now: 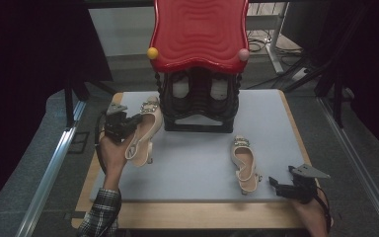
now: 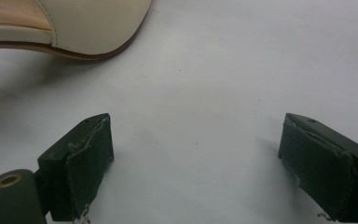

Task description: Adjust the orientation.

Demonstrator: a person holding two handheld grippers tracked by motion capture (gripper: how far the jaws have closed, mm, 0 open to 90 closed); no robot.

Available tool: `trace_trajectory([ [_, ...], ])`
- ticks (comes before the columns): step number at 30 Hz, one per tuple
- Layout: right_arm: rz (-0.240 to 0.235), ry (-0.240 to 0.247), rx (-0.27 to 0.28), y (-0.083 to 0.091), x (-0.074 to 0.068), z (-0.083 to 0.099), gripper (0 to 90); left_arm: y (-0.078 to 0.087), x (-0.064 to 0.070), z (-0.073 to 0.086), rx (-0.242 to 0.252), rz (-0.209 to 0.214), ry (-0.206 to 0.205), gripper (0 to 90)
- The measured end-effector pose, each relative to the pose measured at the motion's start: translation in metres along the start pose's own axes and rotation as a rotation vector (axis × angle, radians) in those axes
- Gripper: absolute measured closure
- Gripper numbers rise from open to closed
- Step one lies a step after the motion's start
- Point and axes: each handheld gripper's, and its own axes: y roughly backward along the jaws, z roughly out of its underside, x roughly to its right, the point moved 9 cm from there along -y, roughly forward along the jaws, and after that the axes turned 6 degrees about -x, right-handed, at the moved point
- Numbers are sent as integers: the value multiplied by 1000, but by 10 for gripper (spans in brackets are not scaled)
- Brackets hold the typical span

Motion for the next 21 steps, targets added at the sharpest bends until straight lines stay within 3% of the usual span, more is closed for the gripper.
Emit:
trace_trajectory([
  [10,0,0,0,0,0,0,96,5,-21,-29,36,-53,0,882],
  [21,0,0,0,0,0,0,96,4,-35,-60,57,-80,0,882],
])
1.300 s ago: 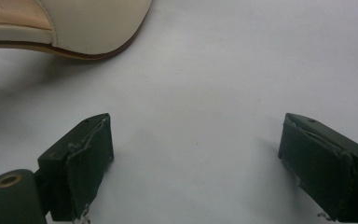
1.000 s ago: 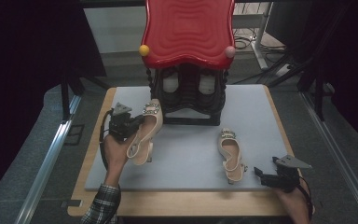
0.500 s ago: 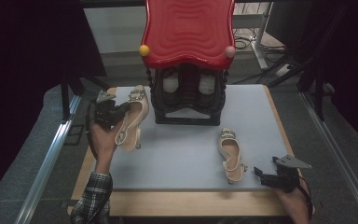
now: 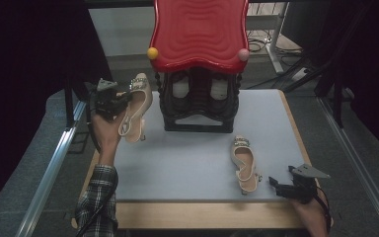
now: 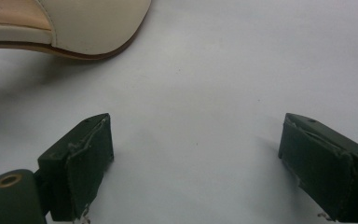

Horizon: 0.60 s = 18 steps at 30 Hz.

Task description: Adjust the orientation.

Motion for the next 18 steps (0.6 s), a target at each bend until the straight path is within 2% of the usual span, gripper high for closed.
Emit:
trace_trajectory([
  [8,0,0,0,0,0,0,96,-3,-9,-17,16,-23,1,882],
  [18,0,0,0,0,0,0,96,-5,-24,-52,43,-64,-16,882],
])
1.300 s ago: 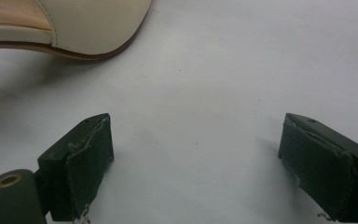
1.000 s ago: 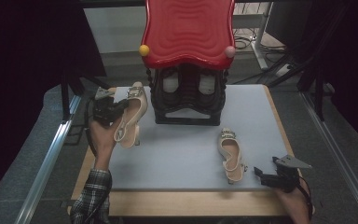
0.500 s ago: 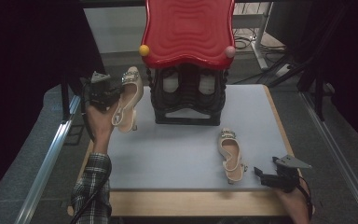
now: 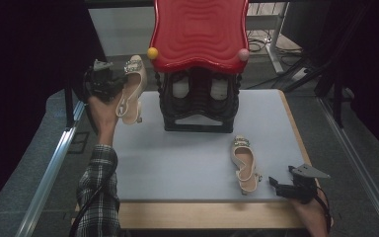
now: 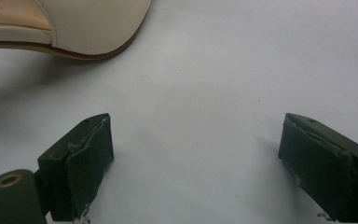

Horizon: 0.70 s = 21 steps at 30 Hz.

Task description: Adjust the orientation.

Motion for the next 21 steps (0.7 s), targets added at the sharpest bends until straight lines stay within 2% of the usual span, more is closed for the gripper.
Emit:
trace_trajectory([
  [11,-1,1,1,0,0,0,97,4,-10,-44,29,-56,-48,882],
  [17,-1,0,1,0,0,0,97,4,-15,-61,40,-80,-56,882],
  [21,-1,1,1,0,0,0,97,7,-19,-78,58,-99,-56,882],
])
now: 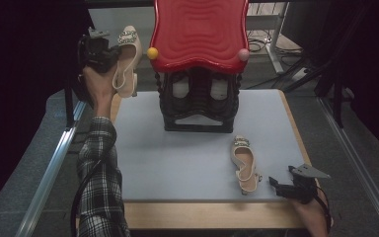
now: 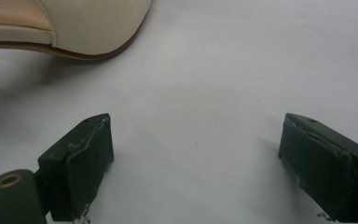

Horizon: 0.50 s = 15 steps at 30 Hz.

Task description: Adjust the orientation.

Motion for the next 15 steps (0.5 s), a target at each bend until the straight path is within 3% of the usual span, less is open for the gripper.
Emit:
trace_trajectory([
  [15,0,-1,1,0,0,0,97,8,-8,-51,51,-38,-22,882],
])
